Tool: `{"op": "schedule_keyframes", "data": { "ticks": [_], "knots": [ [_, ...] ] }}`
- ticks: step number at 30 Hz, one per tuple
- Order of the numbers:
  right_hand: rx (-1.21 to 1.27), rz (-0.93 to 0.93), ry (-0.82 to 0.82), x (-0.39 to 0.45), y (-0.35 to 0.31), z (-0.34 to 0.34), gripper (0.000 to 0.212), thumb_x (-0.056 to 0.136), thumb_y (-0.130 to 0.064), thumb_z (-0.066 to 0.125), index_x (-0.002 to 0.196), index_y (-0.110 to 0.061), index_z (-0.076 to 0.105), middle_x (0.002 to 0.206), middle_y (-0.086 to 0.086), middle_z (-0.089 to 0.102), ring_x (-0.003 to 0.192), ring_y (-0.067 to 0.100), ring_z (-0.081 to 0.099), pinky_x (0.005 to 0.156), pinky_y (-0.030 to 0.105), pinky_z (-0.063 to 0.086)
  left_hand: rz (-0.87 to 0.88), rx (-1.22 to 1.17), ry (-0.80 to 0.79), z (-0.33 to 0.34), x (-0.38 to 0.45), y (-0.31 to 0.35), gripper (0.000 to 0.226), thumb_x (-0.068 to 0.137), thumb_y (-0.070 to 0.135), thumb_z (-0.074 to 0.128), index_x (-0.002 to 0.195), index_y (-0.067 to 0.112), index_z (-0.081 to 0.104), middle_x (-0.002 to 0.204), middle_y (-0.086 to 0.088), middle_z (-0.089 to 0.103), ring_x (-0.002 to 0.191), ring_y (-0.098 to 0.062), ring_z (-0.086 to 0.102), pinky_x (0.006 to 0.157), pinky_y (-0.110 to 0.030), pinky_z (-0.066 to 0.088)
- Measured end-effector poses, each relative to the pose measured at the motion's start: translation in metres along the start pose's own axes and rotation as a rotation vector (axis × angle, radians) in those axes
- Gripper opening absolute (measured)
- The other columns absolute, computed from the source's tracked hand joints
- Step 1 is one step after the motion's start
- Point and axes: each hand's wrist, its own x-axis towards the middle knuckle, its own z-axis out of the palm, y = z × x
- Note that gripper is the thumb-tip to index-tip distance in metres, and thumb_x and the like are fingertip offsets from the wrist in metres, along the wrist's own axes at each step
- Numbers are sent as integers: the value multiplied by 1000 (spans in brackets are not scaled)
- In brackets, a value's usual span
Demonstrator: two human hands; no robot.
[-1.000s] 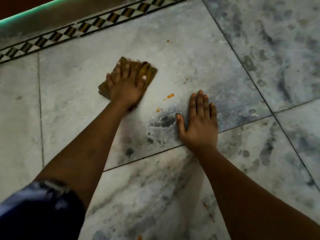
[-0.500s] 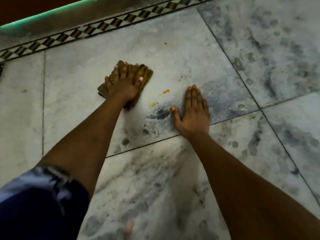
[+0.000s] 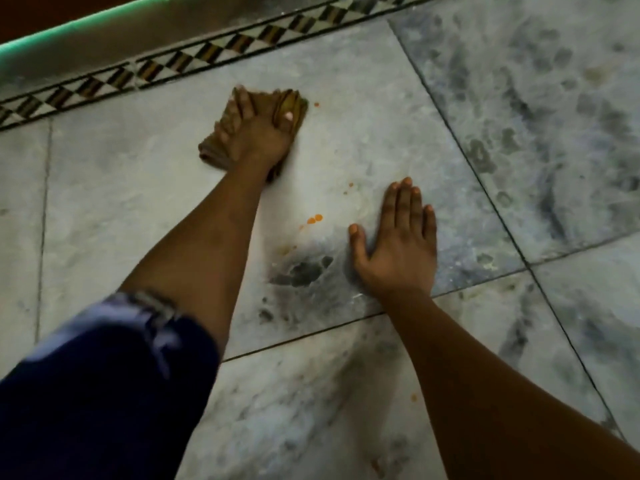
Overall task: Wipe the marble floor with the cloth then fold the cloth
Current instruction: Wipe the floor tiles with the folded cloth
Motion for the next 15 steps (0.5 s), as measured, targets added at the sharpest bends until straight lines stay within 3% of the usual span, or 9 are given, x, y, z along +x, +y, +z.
{"op": "schedule_keyframes", "data": {
  "ticks": [3, 8, 11, 15],
  "knots": [
    [8, -5, 5, 2, -1, 1, 84, 83, -57, 14, 149, -5, 10, 157, 15, 8, 145, 26, 7, 115, 37, -4, 95, 21, -49, 6, 25, 30, 57, 95, 56, 23, 148, 35, 14, 159, -4, -4, 145, -25, -9, 114, -50, -7],
    [21, -1, 28, 1, -1, 0, 82, 84, -55, 17, 148, -4, 16, 156, 16, 14, 145, 28, 12, 116, 39, 1, 471, 132, 1, 16, -34, 10, 57, 90, 56, 22, 145, 41, 24, 157, 9, 15, 145, -17, 4, 113, -47, -1],
    [24, -4, 26, 1, -1, 0, 81, 85, -55, 19, 148, -3, 17, 156, 17, 14, 145, 28, 13, 116, 38, 1, 485, 176, -9, 11, -35, -6, 52, 94, 53, 23, 145, 41, 22, 156, 10, 16, 145, -16, 7, 114, -46, 1],
    [11, -2, 25, 1, -2, -1, 81, 85, -55, 19, 148, -3, 16, 156, 17, 13, 145, 27, 11, 116, 38, 0, 387, 173, -58, 12, 7, 33, 49, 98, 47, 25, 147, 39, 17, 158, 9, 12, 145, -18, 1, 114, -50, -1]
  ]
}}
